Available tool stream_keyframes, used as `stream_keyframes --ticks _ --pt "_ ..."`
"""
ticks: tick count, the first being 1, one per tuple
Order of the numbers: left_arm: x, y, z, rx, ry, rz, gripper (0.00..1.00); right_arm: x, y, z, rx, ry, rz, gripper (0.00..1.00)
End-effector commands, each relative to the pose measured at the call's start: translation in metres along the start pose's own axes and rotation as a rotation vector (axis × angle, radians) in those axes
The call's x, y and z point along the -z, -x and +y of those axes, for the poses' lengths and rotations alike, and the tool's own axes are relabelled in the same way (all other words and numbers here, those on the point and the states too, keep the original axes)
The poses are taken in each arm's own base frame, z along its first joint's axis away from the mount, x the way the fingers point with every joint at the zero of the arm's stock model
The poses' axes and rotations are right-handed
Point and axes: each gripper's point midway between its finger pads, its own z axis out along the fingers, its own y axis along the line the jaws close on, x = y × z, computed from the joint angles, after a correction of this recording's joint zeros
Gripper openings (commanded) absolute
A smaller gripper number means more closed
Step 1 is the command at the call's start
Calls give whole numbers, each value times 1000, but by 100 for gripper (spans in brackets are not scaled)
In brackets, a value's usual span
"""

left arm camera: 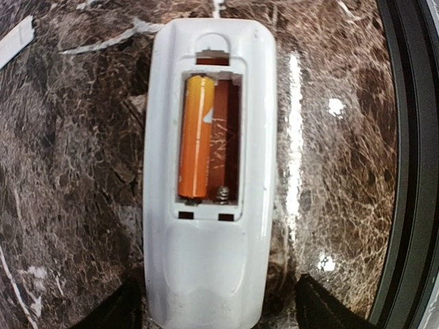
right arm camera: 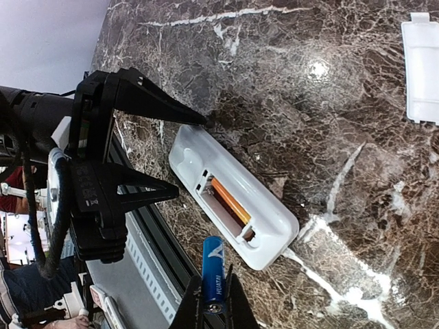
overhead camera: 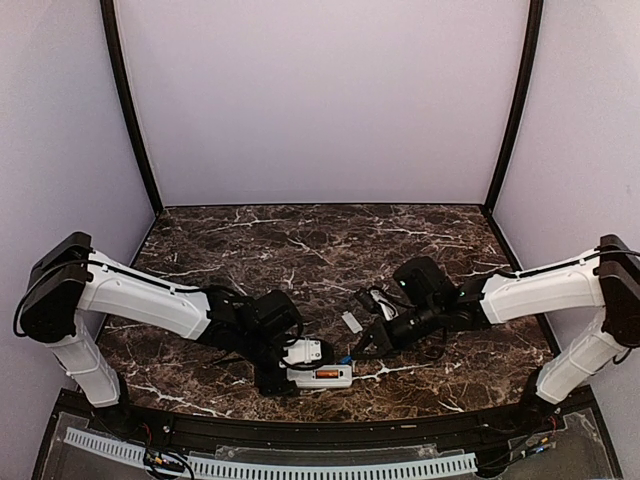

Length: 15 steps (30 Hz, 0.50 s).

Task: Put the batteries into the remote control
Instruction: Hold the remote control without the battery cover at the center of the board.

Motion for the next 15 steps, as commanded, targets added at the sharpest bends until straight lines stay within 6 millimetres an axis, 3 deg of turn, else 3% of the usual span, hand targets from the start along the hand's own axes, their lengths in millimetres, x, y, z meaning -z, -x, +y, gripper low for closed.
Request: stream_keyframes --ticks 1,7,15 --pt "-5 -1 -3 14 -9 5 70 -3 5 4 3 34 -14 0" --pt "-10 2 -7 12 -18 0 56 -2 4 1 0 17 -15 0" --pt "-17 11 -14 44 -33 4 51 -5 -3 -2 -25 25 3 0"
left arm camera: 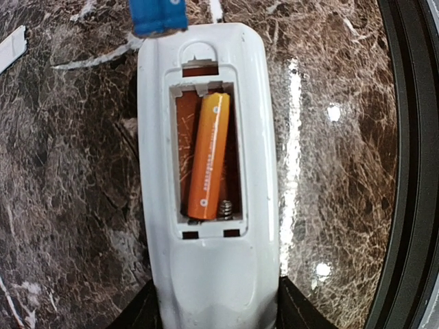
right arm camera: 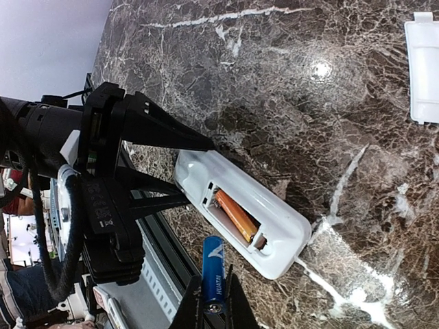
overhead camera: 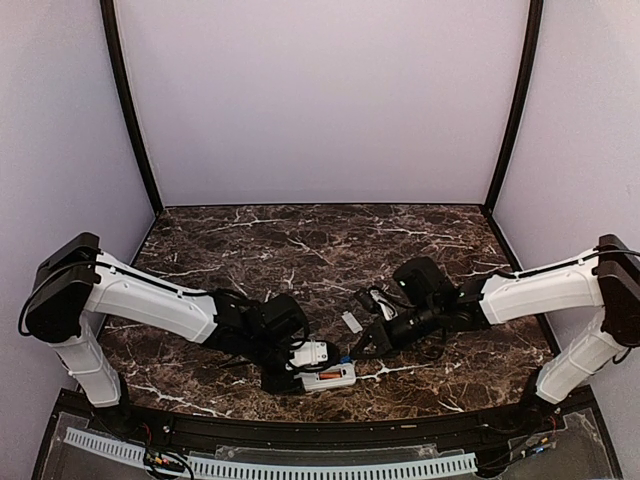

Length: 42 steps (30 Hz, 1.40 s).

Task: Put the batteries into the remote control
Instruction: Hold the remote control without the battery cover at the center of the board, then load the battery into the battery compartment.

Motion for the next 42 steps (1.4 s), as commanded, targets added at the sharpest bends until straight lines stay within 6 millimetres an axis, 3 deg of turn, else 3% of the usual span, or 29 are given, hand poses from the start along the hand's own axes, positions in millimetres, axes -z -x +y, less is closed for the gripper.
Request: stream_keyframes --ticks 1,7,11,27,34,42 --pt "-9 2 -10 30 -31 18 51 -6 -6 -3 -20 25 10 0" --pt "-13 3 -13 60 -36 27 52 -26 -17 5 -20 58 62 0" --pt "-13 3 -14 62 -36 29 52 -31 -19 0 -22 33 82 0" --pt "-12 3 -14 66 -37 27 52 -37 -15 -8 -14 -16 91 0" --pt "-12 3 -13 69 -32 27 52 -41 -31 -19 -14 -64 155 0" --pt "-12 3 -13 68 -31 27 52 -43 -27 -29 9 -149 154 0"
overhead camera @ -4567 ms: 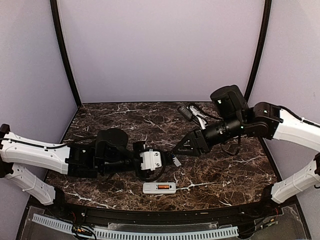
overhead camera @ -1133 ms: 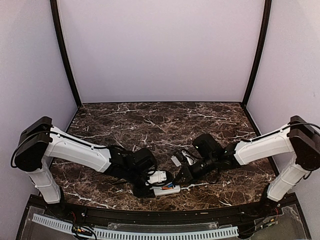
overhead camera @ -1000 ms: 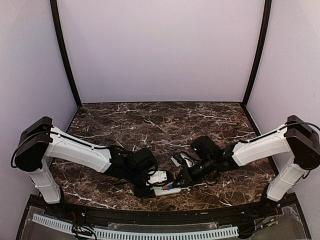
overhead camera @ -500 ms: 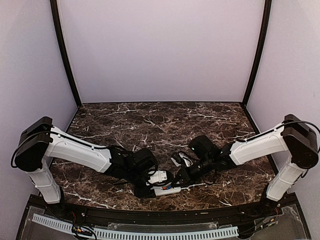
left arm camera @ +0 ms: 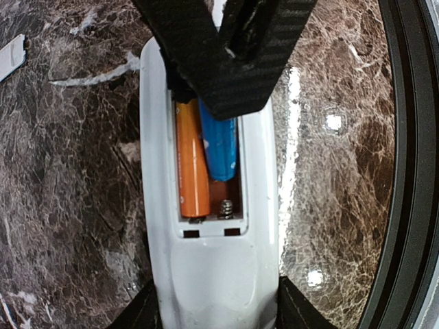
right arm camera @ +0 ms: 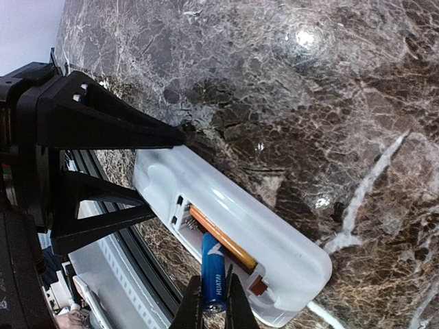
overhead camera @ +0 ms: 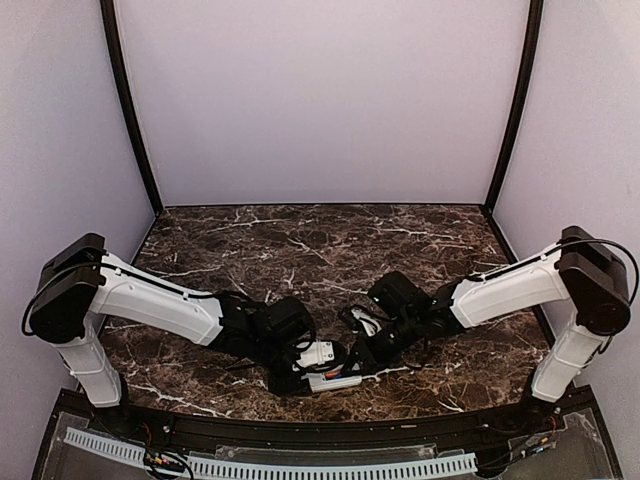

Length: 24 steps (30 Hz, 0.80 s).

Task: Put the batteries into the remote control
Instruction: Load the battery into the battery compartment.

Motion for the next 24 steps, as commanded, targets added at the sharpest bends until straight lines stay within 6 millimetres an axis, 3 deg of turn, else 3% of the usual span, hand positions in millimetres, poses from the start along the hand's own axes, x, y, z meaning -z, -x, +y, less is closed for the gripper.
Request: stream_keyframes --ticks 1,8,15,24 --pt "-7 -10 -9 11 -33 39 52 -5 -3 -10 -2 -60 19 0" --pt "-9 -12 -11 27 -47 43 52 -19 -9 -4 -73 19 37 0" --pt "-10 -12 -10 40 -41 41 51 -21 -8 2 -70 19 54 0" --pt "-10 -13 -10 38 -37 41 51 -7 -8 2 -46 -45 52 24"
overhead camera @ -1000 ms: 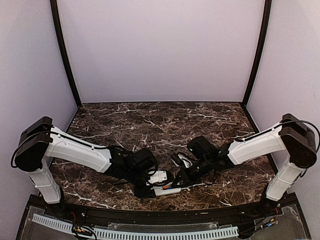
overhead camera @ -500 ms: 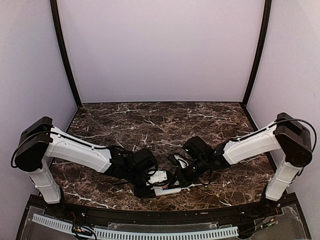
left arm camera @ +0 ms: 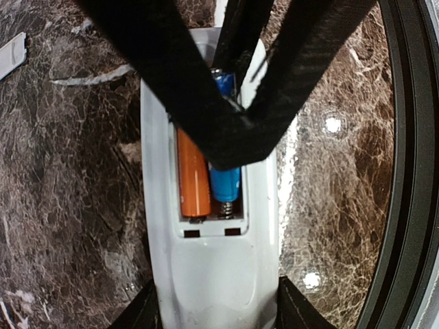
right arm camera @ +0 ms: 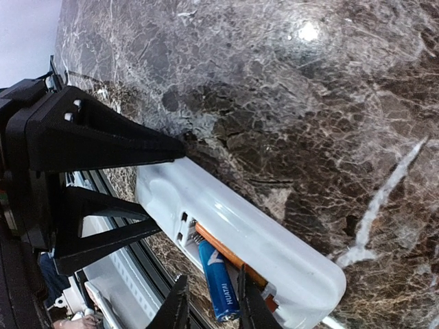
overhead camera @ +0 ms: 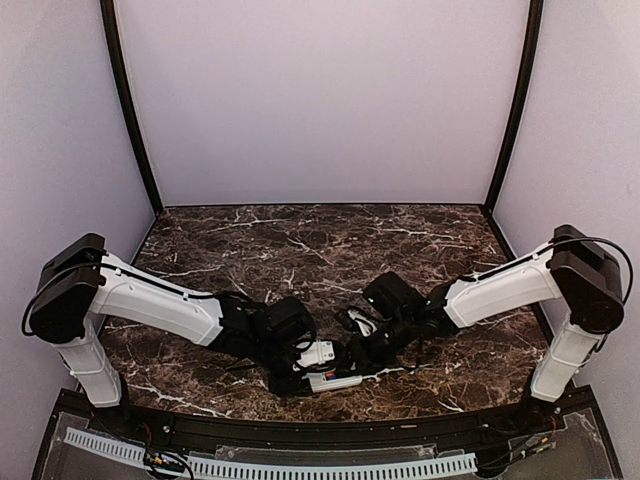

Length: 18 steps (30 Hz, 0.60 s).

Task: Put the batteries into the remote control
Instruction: Load the battery into the battery compartment.

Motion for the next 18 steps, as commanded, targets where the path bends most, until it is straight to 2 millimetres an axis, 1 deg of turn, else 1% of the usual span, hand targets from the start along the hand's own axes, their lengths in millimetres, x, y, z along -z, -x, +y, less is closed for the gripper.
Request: stream_keyframes --ticks 1,7,10,13,18 --pt "-9 -14 -9 24 -35 45 51 3 -8 -3 20 -69 33 24" --pt "-9 -13 -9 23 -39 43 51 11 -5 0 34 -101 27 29" --pt "-8 -13 -10 22 -41 41 52 16 -2 0 35 -121 11 35" --pt "-8 -13 -10 22 -40 42 52 18 -2 1 37 -125 8 39" --pt "-8 -13 -9 22 -39 41 54 22 0 2 40 -146 8 38"
